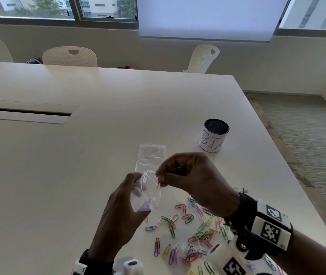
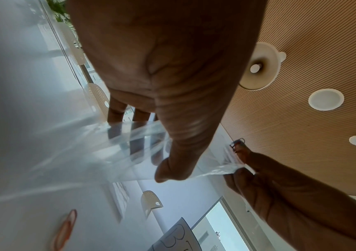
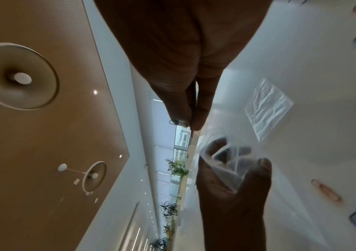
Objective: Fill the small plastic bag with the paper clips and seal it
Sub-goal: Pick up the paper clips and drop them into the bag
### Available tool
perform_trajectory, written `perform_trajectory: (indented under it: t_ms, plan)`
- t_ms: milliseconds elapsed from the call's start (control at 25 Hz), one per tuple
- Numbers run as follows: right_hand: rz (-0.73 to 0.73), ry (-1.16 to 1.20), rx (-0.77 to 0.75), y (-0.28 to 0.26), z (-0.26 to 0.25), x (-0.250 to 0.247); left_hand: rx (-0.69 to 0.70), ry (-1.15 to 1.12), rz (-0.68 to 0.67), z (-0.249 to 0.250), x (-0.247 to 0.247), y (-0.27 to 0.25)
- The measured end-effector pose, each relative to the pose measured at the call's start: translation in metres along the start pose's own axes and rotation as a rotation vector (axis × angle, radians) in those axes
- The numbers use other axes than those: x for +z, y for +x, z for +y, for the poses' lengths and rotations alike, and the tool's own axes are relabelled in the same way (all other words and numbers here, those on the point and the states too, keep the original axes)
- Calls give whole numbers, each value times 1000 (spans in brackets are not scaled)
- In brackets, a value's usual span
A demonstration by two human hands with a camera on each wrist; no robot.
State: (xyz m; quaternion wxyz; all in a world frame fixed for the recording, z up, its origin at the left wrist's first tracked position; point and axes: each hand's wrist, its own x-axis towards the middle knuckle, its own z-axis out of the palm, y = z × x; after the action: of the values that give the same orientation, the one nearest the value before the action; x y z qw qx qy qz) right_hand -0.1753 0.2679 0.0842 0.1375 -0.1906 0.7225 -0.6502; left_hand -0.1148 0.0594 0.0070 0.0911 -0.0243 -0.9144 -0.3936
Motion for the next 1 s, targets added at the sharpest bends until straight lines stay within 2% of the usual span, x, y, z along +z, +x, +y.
perform_trajectory:
  t_ms: [80,280,400,560,680,840,920,1000]
  plan:
    - [8,-23,3,1,-4,7,6,-6,9,2,0,1]
    - [-31,-382,-88,4,-7,13,7,-9,8,4,-1,4]
    - [-43,-492,-126,4,-11,13,12,-6,9,2,-2,4]
    - [7,-350,-94,8,-11,9,6,-39,11,1,-6,2]
    - [-40,-272,-104,11,-13,8,-1,-49,12,1,-8,1]
    - [80,-327,-121,13,4,4,-21,-54,46,-2,-18,-2]
    - [-18,-474,-72,11,20,5,-33,-65,84,-5,-26,-4]
    - [-249,-645,-25,8,36,14,-45,-60,109,-9,-33,-5]
